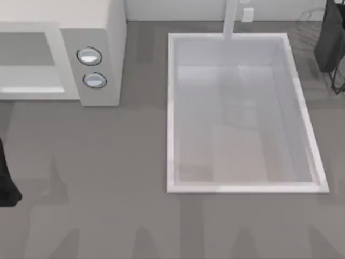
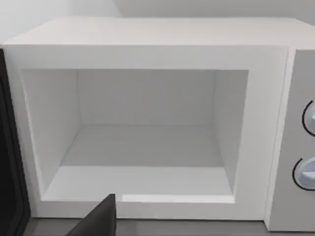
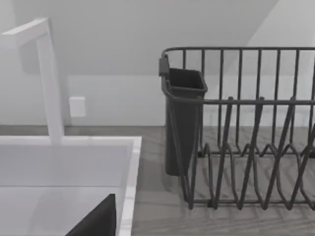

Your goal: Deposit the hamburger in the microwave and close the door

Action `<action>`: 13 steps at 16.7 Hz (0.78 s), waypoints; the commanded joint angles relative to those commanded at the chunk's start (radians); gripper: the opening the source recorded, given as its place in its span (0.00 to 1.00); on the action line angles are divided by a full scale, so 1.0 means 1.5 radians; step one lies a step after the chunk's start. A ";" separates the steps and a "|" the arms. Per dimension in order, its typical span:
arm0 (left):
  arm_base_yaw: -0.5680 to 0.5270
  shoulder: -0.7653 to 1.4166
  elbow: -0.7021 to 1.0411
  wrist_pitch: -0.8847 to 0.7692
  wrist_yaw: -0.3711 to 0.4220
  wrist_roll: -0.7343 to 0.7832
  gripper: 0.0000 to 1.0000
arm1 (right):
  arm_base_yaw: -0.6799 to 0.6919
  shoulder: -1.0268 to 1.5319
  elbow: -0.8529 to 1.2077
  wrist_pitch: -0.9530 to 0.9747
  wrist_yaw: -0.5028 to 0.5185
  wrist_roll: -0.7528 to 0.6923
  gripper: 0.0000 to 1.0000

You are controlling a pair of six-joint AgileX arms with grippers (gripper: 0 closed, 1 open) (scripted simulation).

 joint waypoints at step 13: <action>0.094 0.422 0.267 -0.268 0.000 0.231 1.00 | 0.000 0.000 0.000 0.000 0.000 0.000 1.00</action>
